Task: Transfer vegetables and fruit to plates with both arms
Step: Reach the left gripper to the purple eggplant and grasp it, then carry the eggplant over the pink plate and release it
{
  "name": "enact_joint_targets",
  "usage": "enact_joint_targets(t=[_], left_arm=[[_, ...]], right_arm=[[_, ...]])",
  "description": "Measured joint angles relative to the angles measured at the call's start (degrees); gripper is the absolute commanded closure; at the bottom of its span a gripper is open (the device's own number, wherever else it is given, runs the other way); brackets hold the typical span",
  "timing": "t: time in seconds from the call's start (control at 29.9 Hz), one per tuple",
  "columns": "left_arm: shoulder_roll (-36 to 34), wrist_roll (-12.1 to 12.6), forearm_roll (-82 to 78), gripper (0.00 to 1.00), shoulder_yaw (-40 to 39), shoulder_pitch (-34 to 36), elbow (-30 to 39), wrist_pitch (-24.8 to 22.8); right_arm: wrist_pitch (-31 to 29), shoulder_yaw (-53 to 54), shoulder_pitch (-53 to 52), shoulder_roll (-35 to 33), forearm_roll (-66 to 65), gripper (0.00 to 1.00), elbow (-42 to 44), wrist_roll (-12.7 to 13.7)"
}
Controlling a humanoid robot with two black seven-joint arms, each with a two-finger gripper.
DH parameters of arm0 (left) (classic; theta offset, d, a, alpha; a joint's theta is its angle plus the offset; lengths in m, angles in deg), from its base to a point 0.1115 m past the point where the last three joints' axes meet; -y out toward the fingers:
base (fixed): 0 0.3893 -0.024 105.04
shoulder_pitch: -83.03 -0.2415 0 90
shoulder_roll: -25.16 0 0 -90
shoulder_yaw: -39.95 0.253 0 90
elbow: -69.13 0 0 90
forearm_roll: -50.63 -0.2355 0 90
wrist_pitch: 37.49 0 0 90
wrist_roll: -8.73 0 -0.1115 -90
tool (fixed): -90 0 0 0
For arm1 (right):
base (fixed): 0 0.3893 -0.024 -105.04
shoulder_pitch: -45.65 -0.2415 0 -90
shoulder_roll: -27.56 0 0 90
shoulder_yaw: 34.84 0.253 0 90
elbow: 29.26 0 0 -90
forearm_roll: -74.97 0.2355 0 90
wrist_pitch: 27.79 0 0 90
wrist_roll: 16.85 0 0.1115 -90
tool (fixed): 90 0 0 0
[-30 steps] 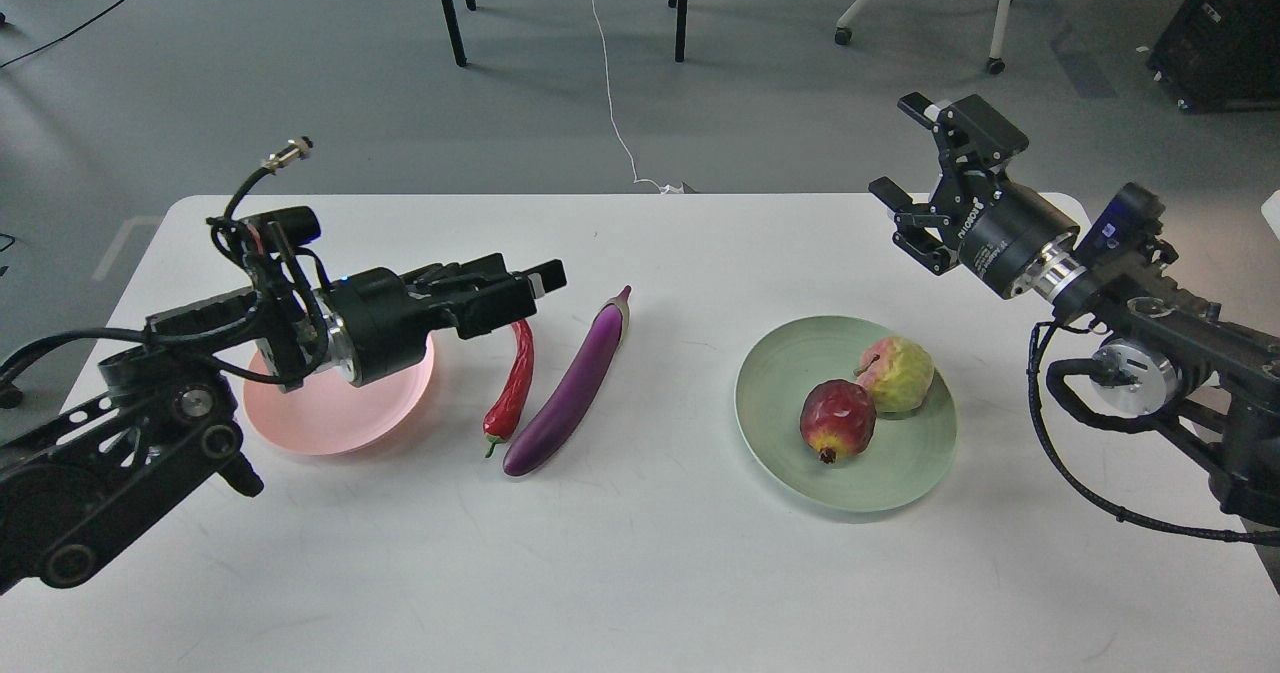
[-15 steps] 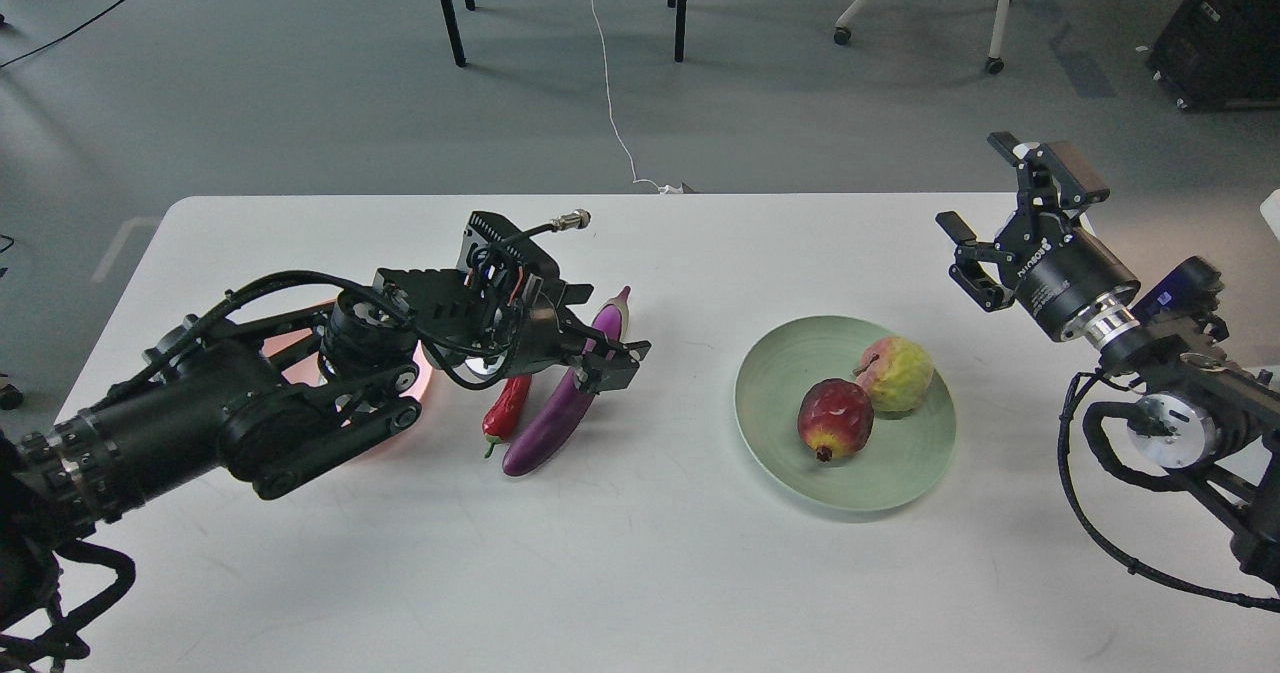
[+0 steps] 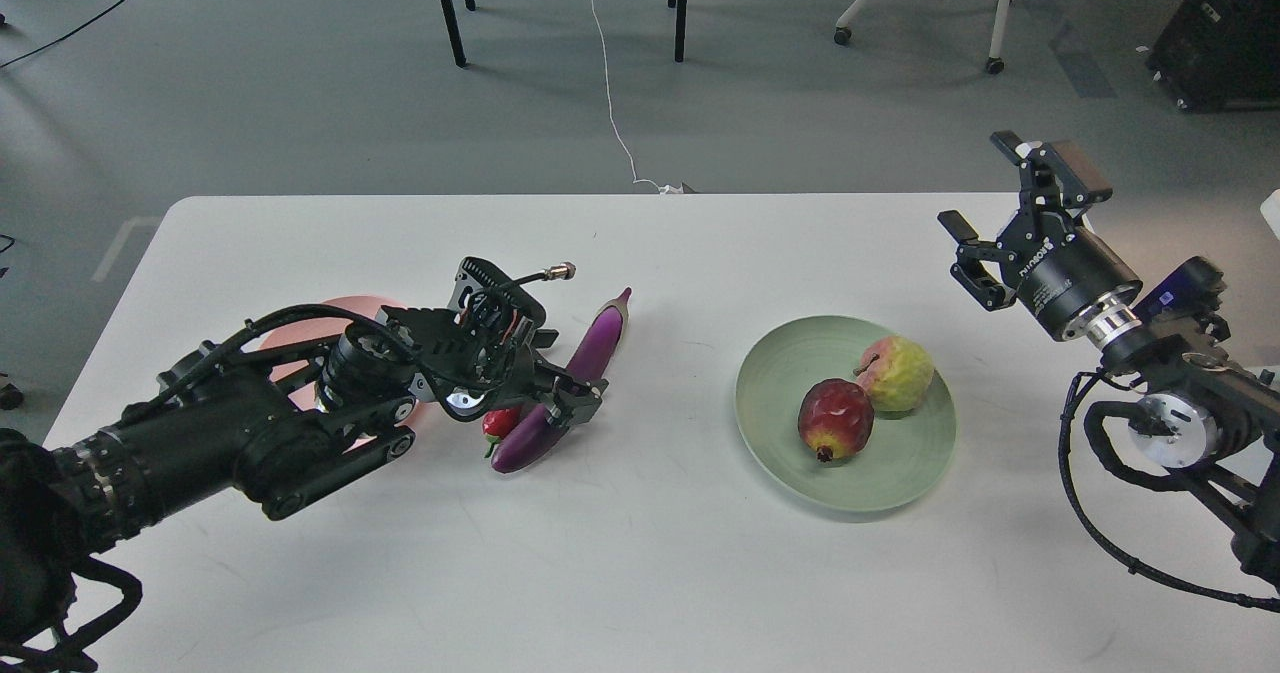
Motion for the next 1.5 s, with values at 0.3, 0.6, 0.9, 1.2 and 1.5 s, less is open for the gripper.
enact_joint_targets(t=[0.3,0.6,0.9,1.2,1.5], left_arm=[[0.1,0.1,0.7,0.89,0.0,0.0,1.3,-0.4],[-10.1,0.4,12.1,0.88,-1.1,4.2,10.8,-0.5],[-29.6,-4.8,17.8,0.74,0.0,1.2,11.3,-0.2],[-33.2,-6.9,17.8,0.11,-0.3,-5.9,5.4,5.8],[-33.2,-7.3,17.8,0.04,-0.9,-3.3,5.6,8.0]], right_arm=[[0.0,0.1,0.0,0.2,0.0,0.02,0.0,0.0],[0.1,0.0,0.0,0.3,0.0,0.02,0.0,0.0],[0.1,0.0,0.0,0.9,0.0,0.02,0.1,0.0],[0.1,-0.1,0.0,0.9,0.0,0.02,0.1,0.0],[0.1,0.0,0.0,0.8,0.0,0.02,0.0,0.0]])
